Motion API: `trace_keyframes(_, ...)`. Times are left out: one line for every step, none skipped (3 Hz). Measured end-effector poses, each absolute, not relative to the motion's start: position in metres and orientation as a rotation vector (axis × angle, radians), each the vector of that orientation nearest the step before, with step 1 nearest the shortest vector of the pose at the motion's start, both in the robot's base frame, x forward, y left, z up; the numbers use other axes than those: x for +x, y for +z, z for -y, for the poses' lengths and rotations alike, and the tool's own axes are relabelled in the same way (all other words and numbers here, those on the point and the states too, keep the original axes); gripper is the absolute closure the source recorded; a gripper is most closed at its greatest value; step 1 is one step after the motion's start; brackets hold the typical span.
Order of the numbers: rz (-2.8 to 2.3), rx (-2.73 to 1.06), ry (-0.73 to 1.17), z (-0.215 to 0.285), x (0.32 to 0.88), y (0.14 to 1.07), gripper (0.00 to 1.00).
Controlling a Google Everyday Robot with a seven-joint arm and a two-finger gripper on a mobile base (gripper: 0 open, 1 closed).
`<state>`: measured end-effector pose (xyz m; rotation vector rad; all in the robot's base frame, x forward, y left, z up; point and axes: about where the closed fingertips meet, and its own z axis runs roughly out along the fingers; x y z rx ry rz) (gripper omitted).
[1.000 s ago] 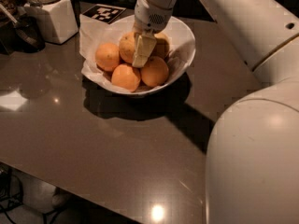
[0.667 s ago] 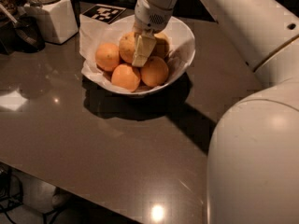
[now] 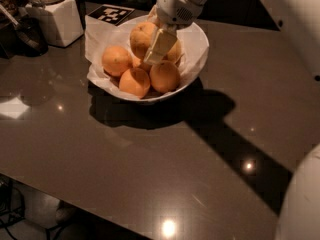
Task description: Pick orange from white bowl
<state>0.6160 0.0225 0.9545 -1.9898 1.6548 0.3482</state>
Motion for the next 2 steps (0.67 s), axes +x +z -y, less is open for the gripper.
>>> trace_keyframes(-1.589,-1.947,0.384,-0.016,0.6001,0.9738,1.0)
trace_keyframes(-1.588,-1.943,0.389,-0.0147,0.5992,0.9745,1.0)
